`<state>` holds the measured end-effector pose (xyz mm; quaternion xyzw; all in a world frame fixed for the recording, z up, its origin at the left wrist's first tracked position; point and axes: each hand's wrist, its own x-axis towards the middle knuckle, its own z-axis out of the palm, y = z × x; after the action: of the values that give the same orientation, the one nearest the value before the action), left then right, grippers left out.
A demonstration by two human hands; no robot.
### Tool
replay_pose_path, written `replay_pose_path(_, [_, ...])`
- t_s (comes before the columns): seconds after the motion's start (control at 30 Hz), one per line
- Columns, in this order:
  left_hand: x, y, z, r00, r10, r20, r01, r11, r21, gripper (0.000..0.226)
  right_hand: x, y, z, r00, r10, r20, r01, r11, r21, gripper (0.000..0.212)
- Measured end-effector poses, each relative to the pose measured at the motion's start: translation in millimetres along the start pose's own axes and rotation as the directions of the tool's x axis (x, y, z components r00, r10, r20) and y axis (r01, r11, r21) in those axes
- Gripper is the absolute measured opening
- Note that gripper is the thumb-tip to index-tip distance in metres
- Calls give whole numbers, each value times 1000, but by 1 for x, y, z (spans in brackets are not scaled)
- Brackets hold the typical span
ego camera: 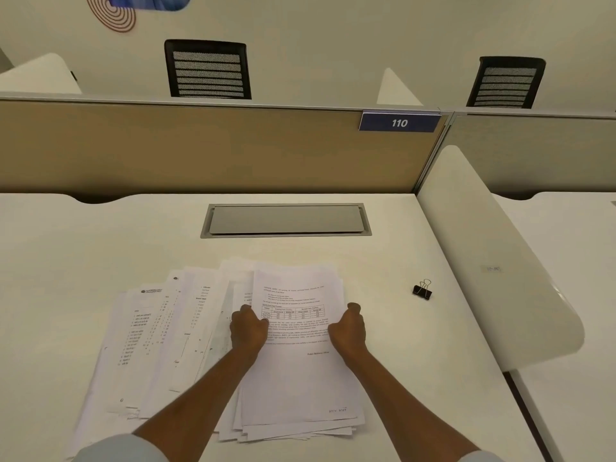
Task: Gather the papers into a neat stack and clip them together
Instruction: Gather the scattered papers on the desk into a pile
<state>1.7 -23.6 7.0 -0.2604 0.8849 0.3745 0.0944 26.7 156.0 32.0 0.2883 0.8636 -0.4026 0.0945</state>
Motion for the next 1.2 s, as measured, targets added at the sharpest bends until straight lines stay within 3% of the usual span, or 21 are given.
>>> replay_pose_path(0.2, [-5,3,-3,1000,-24,-9,25,992,121,30,2,1,1,1000,4,-11,-4,999,49,5])
replay_pose_path(0.3, [-8,8,-8,994,-111,-16,111,967,228,16,-7,-3,-4,1000,4,16,-6,992,129,22])
replay_pose_path(0.43, [-10,5,-12,983,-184,1,177,946,273,15,-15,0,1,999,10,35,-14,992,125,8])
replay_pose_path(0.57, [-9,-2,-13,987,-163,4,155,943,295,20,-24,-3,10,998,57,29,-57,998,4,6])
replay_pose_path(0.8, [-4,-12,-13,996,-93,-4,93,995,46,35,-30,-6,17,993,91,76,-86,994,-67,15])
replay_pose_path(0.93, [-4,-17,-15,999,-40,-4,39,994,-103,37,-31,-4,19,994,65,87,-66,998,7,16])
replay_pose_path(1.2, [6,-27,-22,997,-67,-28,64,994,-89,18,-36,-8,29,995,13,95,-20,997,74,30])
